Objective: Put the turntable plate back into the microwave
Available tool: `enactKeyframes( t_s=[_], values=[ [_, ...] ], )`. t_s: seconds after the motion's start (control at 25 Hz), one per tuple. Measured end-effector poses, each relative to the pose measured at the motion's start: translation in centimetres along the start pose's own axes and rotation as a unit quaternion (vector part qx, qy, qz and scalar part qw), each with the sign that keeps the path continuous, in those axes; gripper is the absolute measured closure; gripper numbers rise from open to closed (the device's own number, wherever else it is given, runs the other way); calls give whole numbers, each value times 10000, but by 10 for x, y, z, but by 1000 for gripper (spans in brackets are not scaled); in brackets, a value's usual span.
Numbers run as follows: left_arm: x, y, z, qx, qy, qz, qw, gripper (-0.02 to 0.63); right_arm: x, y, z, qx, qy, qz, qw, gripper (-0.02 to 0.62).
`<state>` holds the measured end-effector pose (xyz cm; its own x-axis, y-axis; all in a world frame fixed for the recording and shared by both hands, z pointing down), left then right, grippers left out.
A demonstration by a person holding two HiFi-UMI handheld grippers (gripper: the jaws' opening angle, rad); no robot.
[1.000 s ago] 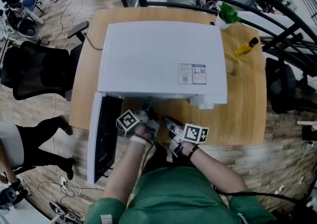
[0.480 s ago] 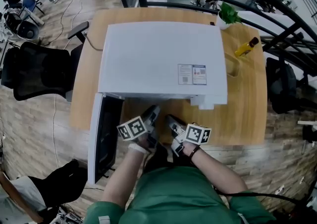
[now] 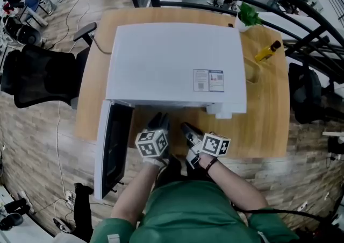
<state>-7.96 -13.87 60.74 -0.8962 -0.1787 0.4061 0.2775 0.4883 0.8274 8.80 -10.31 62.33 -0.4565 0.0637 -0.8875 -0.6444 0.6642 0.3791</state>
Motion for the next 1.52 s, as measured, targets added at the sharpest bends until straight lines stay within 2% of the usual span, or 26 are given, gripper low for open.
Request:
enactKeyframes(
  t_s=[0.2,0.84,1.28,1.52],
  values=[
    [-2,-3,-10,-53,-10,-67,10000,477,0,6,2,87,-67,-59,9999,528],
    [-1,-14,-26,-77,-149,-208,9996,492,-9,10,11,62,84,-238,9997,529],
    [1,-14,-27,-130,-152,-92,9998,494,-10,10,7,65,113,-309,9994,529],
    [20,-18,-19,-291,-500,98,9983,502,-10,9,9,74,101,-227,9997,529]
  ],
)
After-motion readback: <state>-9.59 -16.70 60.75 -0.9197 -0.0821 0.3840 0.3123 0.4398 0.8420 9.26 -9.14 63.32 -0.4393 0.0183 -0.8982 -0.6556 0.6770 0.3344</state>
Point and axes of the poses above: the fingertips, and each gripper's own axes: z backward along the fingers, x to its left, y out of its underside, the point moved 7 cm from there along z, backward along the fingers, and after that the axes turned 12 degrees about -x, right-handed, at the moved point
